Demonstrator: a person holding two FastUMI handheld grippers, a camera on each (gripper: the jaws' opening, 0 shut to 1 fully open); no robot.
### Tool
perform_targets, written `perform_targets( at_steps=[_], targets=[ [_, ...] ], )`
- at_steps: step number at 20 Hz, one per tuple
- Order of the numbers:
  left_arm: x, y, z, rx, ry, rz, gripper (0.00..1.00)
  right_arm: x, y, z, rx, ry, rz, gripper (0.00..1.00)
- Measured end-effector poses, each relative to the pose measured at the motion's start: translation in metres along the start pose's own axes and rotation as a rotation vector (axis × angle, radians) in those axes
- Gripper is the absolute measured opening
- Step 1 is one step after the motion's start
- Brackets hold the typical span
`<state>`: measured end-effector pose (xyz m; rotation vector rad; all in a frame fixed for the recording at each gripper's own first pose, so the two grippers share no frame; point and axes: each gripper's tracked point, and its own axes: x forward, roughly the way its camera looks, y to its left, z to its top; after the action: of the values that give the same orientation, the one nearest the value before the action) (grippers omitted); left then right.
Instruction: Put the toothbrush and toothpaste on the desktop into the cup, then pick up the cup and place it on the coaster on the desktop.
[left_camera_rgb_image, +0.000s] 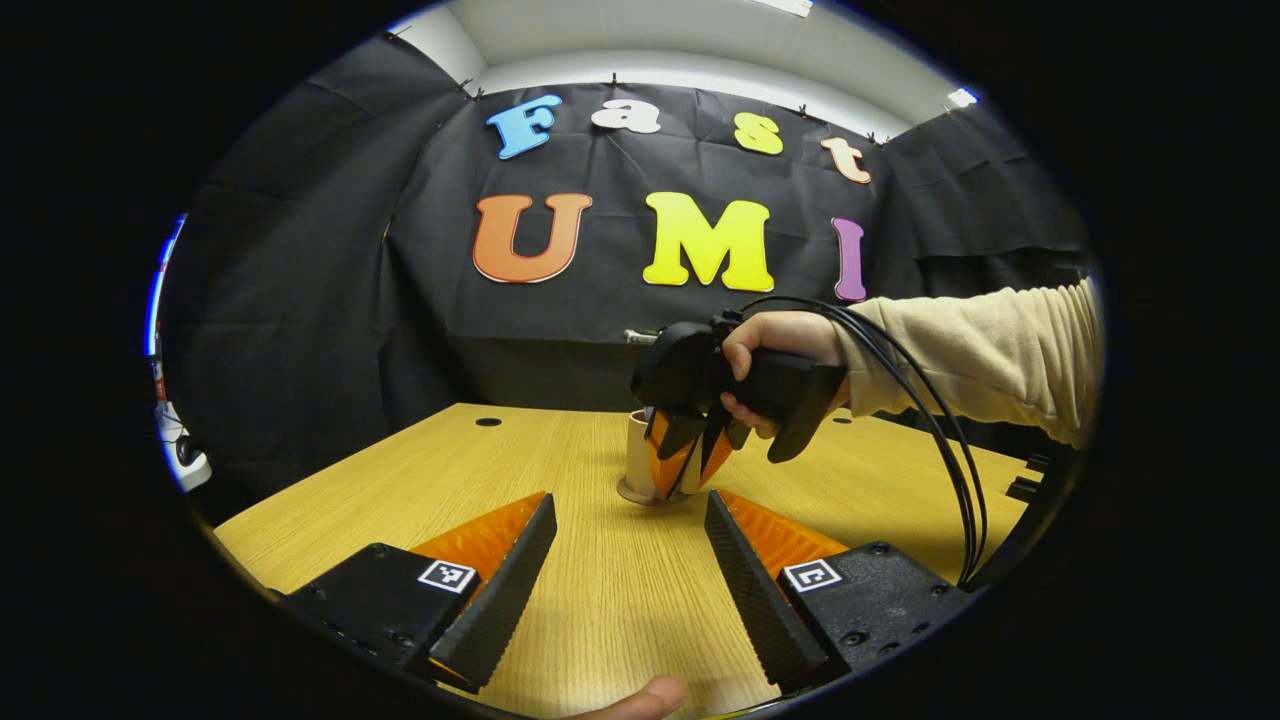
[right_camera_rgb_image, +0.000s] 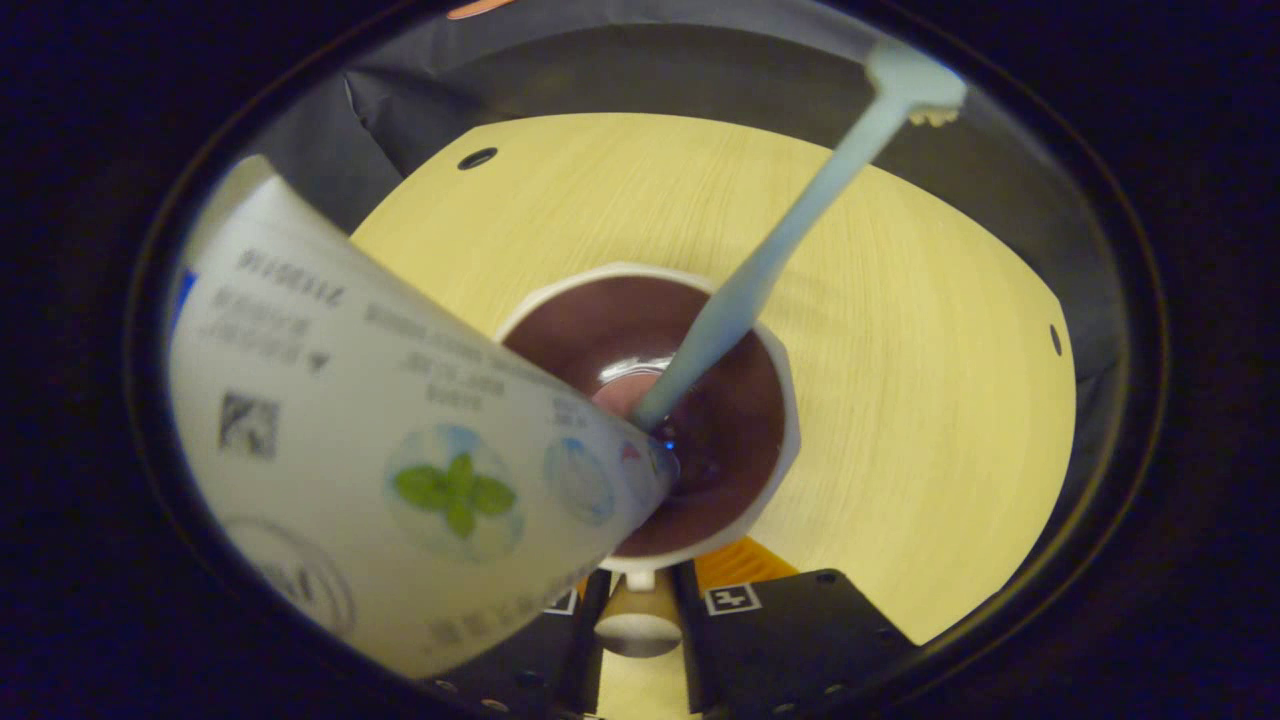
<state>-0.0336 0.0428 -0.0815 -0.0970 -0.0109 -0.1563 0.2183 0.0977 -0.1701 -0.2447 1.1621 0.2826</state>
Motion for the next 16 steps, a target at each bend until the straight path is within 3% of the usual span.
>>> perform_targets(
  at_steps=[2,4,5,11,16],
  targets=[
    [0.002,0.000,-0.002,0.003,0.012,0.008,0.96,-0.007,0.000,-0.004,0.005,-0.021,0.018,0.49],
    [0.004,0.001,-0.002,0.023,0.017,0.018,0.96,-0.016,0.001,-0.009,0.018,-0.043,0.040,0.84],
    [0.005,0.002,-0.001,0.035,0.014,0.026,0.96,-0.020,-0.001,-0.009,0.023,-0.061,0.041,0.90],
    [0.018,-0.005,0.004,0.079,0.013,0.047,0.95,-0.063,-0.014,-0.013,0.039,-0.308,0.133,0.98],
    [0.026,-0.020,0.009,0.089,-0.003,0.044,0.96,-0.121,-0.066,-0.023,0.016,-0.618,0.015,0.97]
  ],
)
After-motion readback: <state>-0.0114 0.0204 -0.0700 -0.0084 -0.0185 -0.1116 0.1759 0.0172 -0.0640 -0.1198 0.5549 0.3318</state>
